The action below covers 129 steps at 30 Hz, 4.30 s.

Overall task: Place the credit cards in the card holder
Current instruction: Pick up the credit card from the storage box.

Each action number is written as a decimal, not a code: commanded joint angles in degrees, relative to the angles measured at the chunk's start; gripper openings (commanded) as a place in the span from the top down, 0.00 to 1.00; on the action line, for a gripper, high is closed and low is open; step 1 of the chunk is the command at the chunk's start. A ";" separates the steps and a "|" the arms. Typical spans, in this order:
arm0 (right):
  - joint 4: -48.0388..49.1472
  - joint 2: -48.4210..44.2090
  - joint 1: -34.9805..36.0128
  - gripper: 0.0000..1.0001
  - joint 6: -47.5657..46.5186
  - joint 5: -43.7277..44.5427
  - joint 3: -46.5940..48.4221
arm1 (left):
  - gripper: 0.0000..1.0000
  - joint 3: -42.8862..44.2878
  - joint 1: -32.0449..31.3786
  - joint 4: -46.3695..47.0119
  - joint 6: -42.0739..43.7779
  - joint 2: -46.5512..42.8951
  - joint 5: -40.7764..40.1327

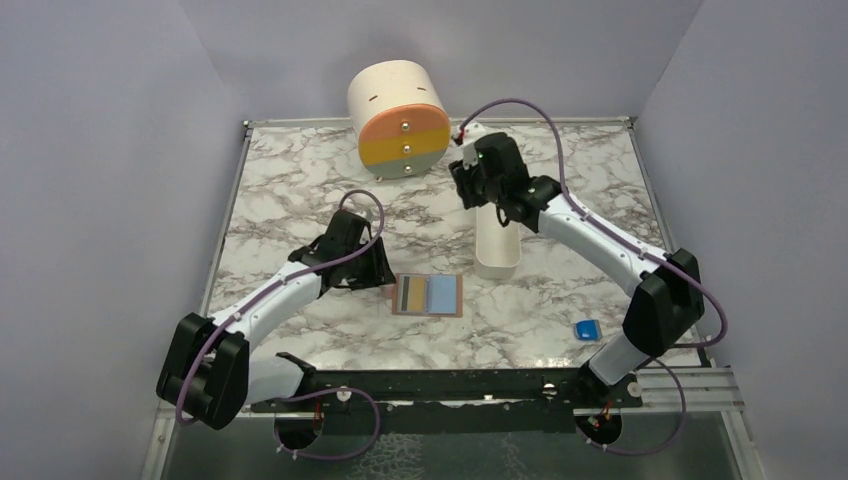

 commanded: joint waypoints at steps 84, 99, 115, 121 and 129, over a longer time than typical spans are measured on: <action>14.02 28.66 -16.12 0.69 -41.27 3.95 10.75 | 0.01 2.53 0.26 -4.82 8.23 -19.30 -9.03; 17.46 33.84 -17.23 0.66 -44.65 9.12 14.21 | 0.01 3.00 0.31 -4.78 8.93 -17.78 -8.87; 19.02 31.99 -17.27 0.95 -46.48 10.08 14.72 | 0.01 2.84 0.26 -4.65 8.76 -17.48 -8.59; 16.99 30.07 -17.31 0.99 -45.20 10.38 14.42 | 0.01 2.51 0.31 -4.35 8.50 -17.02 -7.64; 15.95 28.00 -17.31 0.96 -44.97 10.41 12.80 | 0.01 2.33 0.30 -4.37 8.32 -17.32 -7.16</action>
